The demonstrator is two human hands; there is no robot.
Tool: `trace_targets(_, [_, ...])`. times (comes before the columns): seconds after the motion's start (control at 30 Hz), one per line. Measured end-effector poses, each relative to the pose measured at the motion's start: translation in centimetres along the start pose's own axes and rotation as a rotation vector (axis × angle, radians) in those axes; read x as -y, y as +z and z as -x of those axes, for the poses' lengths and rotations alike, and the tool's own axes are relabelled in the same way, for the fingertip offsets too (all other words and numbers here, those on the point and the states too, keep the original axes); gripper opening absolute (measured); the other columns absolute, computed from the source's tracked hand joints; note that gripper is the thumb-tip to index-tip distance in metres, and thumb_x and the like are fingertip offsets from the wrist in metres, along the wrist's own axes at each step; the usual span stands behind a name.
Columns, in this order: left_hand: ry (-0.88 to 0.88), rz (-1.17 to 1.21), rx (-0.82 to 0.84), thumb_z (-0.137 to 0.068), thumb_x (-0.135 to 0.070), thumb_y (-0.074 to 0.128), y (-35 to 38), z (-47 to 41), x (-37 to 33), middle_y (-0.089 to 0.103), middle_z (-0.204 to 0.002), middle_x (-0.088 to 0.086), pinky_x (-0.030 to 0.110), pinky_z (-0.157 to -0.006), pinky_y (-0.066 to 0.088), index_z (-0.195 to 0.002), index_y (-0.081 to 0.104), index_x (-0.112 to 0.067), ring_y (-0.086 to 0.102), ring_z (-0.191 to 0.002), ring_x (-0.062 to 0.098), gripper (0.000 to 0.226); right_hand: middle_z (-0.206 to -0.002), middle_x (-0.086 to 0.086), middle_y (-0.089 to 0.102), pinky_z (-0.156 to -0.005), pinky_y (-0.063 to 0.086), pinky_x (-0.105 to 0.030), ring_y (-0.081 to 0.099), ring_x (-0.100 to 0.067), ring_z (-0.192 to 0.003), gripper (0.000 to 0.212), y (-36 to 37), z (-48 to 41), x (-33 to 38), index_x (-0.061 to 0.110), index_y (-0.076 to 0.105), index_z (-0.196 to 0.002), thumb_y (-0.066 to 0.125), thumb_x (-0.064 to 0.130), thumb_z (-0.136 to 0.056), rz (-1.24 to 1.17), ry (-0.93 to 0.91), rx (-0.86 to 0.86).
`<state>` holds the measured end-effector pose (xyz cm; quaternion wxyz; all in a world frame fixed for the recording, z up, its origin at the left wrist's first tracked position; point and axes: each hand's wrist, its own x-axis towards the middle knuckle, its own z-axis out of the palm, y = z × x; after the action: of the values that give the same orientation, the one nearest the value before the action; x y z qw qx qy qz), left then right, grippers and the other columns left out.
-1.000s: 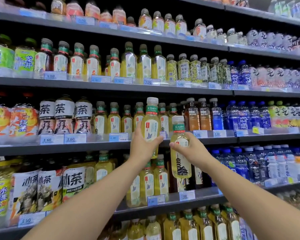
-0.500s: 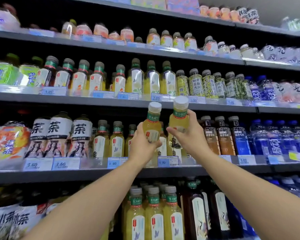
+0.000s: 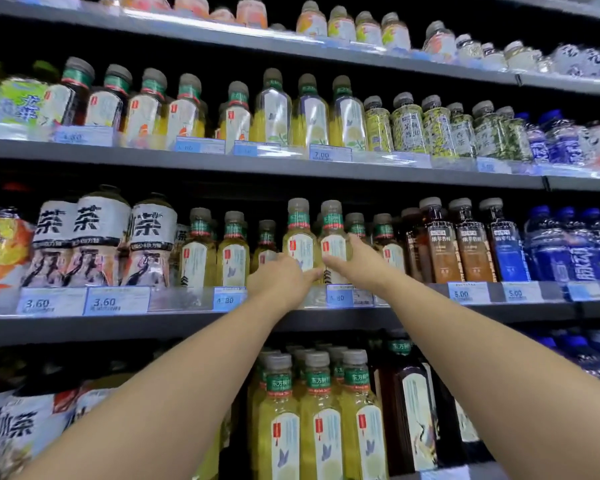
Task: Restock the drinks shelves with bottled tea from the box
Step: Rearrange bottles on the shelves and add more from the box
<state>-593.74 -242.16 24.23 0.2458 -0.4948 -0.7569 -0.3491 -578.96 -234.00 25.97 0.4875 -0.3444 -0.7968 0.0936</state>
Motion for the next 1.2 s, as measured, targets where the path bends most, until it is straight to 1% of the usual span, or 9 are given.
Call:
trace_targets(0.1, [0.007, -0.092, 0.066, -0.091, -0.076, 0.036, -0.5, 0.2, 0.2, 0.060, -0.101, 0.006, 0.033, -0.054, 0.035, -0.129, 0.052, -0.010, 0.055, -0.079, 0.028, 0.077, -0.134, -0.008, 0.059, -0.093, 0.047, -0.036, 0.057, -0.029, -0.117, 0.062, -0.2, 0.8, -0.3, 0.014, 0.046, -0.138, 0.061, 0.051, -0.091, 0.132, -0.030, 0.039])
trace_targets(0.2, [0.015, -0.040, 0.123, -0.095, -0.067, 0.039, -1.0, 0.3, 0.3, 0.055, -0.097, 0.004, 0.037, -0.072, 0.046, -0.108, 0.056, -0.017, 0.056, -0.088, 0.029, 0.055, -0.132, -0.004, 0.060, -0.090, 0.045, -0.037, 0.057, -0.029, -0.115, 0.048, -0.3, 1.9, -0.5, 0.022, 0.047, -0.135, 0.055, 0.047, -0.095, 0.099, 0.021, 0.014])
trace_targets(0.37, [0.001, 0.010, 0.111, -0.092, -0.069, 0.044, -1.2, 0.6, 0.2, 0.054, -0.091, 0.002, 0.035, -0.071, 0.042, -0.098, 0.046, -0.021, 0.057, -0.088, 0.028, 0.048, -0.131, -0.011, 0.059, -0.111, 0.025, -0.057, 0.053, -0.036, -0.123, 0.070, 0.9, 2.7, -0.3, 0.029, 0.015, -0.149, 0.035, 0.059, -0.090, 0.195, 0.168, -0.002])
trace_targets(0.53, [-0.037, -0.053, 0.079, -0.094, -0.072, 0.035, -1.0, 1.2, -0.1, 0.058, -0.079, 0.001, 0.034, -0.062, 0.036, -0.102, 0.054, -0.013, 0.054, -0.074, 0.023, 0.062, -0.115, -0.009, 0.069, -0.119, 0.011, -0.051, 0.057, -0.031, -0.119, 0.076, 1.7, 3.7, -1.0, 0.023, 0.017, -0.154, 0.031, 0.064, -0.091, 0.250, 0.089, -0.098])
trace_targets(0.6, [-0.005, -0.086, -0.034, -0.098, -0.066, 0.029, -0.5, 2.1, -0.1, 0.066, -0.108, 0.008, 0.041, -0.080, 0.042, -0.126, 0.055, -0.009, 0.060, -0.100, 0.029, 0.068, -0.110, -0.006, 0.070, -0.114, 0.025, -0.049, 0.060, -0.030, -0.112, 0.062, 1.4, 4.8, -1.3, 0.023, 0.032, -0.147, 0.035, 0.057, -0.096, 0.209, -0.012, -0.163])
trace_targets(0.67, [0.097, -0.077, -0.194, -0.102, -0.056, 0.029, 0.0, 3.7, 0.2, 0.050, -0.143, 0.011, 0.047, -0.108, 0.033, -0.146, 0.037, -0.009, 0.044, -0.132, 0.031, 0.065, -0.108, -0.001, 0.069, -0.102, 0.040, -0.047, 0.062, -0.027, -0.103, 0.046, 0.6, 6.3, -1.6, 0.025, 0.044, -0.138, 0.042, 0.048, -0.098, 0.179, -0.121, -0.231])
trace_targets(0.77, [0.319, -0.059, -0.303, -0.103, -0.045, 0.034, -0.2, 7.3, 0.4, 0.035, -0.155, 0.006, 0.050, -0.121, 0.015, -0.151, 0.031, -0.016, 0.022, -0.147, 0.030, 0.056, -0.113, 0.004, 0.067, -0.103, 0.040, -0.045, 0.061, -0.022, -0.107, 0.042, -1.6, 9.3, -1.5, 0.023, 0.050, -0.137, 0.044, 0.042, -0.101, 0.330, -0.195, -0.220])
trace_targets(1.03, [0.621, 0.032, -0.145, -0.100, -0.045, 0.044, -2.1, 22.0, -4.2, 0.057, -0.136, -0.002, 0.044, -0.115, 0.028, -0.136, 0.054, -0.023, 0.046, -0.131, 0.022, 0.044, -0.131, 0.000, 0.061, -0.099, 0.045, -0.044, 0.056, -0.026, -0.119, 0.043, -11.5, 26.2, -0.4, 0.019, 0.053, -0.137, 0.048, 0.040, -0.099, 0.693, -0.143, -0.083])
trace_targets(1.2, [0.745, 0.233, -0.012, -0.097, -0.040, 0.050, -1.3, 33.5, -10.5, 0.067, -0.112, 0.002, 0.042, -0.092, 0.045, -0.115, 0.066, -0.018, 0.060, -0.107, 0.027, 0.032, -0.122, -0.006, 0.065, -0.087, 0.049, -0.045, 0.060, -0.032, -0.108, 0.038, -18.2, 41.2, -3.1, 0.015, 0.060, -0.128, 0.050, 0.036, -0.098, 0.799, 0.048, -0.039])
